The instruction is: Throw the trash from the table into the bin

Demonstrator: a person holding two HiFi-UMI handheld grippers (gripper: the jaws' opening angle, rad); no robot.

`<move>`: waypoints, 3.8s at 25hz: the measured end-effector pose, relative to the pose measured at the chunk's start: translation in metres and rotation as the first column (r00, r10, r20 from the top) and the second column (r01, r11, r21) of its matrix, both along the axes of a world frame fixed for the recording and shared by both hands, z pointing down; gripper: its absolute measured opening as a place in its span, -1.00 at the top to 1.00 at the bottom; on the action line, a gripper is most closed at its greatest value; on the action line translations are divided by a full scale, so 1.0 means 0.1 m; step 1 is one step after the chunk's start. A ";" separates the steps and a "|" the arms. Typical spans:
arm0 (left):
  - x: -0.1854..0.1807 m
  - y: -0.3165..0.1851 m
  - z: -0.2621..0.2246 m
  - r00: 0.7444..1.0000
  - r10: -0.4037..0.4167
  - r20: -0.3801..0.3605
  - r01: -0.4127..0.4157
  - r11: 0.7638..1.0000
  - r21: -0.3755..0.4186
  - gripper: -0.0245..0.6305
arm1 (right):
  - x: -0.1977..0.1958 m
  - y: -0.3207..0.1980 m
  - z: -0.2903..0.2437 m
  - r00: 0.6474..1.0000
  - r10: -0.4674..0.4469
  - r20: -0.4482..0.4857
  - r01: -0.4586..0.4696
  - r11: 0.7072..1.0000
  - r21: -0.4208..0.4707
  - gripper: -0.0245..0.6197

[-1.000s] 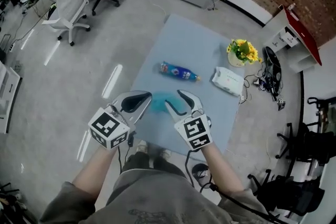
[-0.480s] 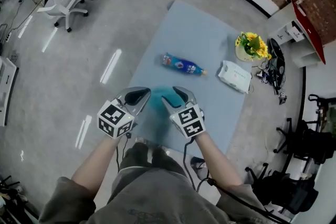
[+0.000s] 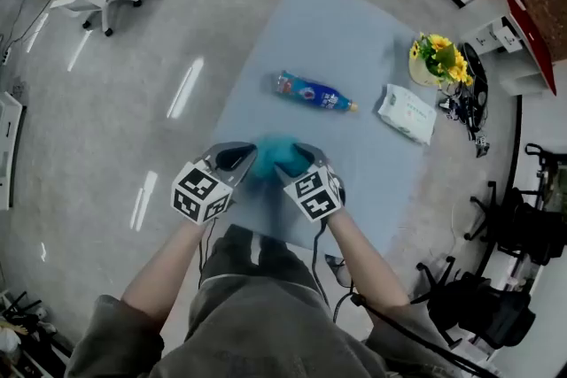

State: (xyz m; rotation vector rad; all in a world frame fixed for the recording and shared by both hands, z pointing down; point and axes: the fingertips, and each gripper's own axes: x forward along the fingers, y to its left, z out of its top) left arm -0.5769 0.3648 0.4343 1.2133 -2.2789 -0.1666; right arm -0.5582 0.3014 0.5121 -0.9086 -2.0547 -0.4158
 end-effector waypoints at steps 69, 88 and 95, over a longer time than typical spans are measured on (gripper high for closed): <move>-0.01 -0.16 -1.64 0.985 0.029 0.169 -0.046 0.994 0.098 0.93 | -0.19 -0.58 -2.24 0.878 0.236 0.415 -0.175 0.968 -0.182 0.84; 0.47 -0.53 -3.52 0.872 0.111 0.478 -0.223 0.957 0.184 0.93 | 0.49 -1.05 -4.26 0.589 0.315 0.744 -0.144 0.947 -0.287 0.84; 0.77 -0.46 -3.86 0.843 0.104 0.528 -0.252 0.943 0.216 0.93 | 0.93 -1.15 -4.63 0.501 0.404 0.765 -0.133 0.910 -0.393 0.84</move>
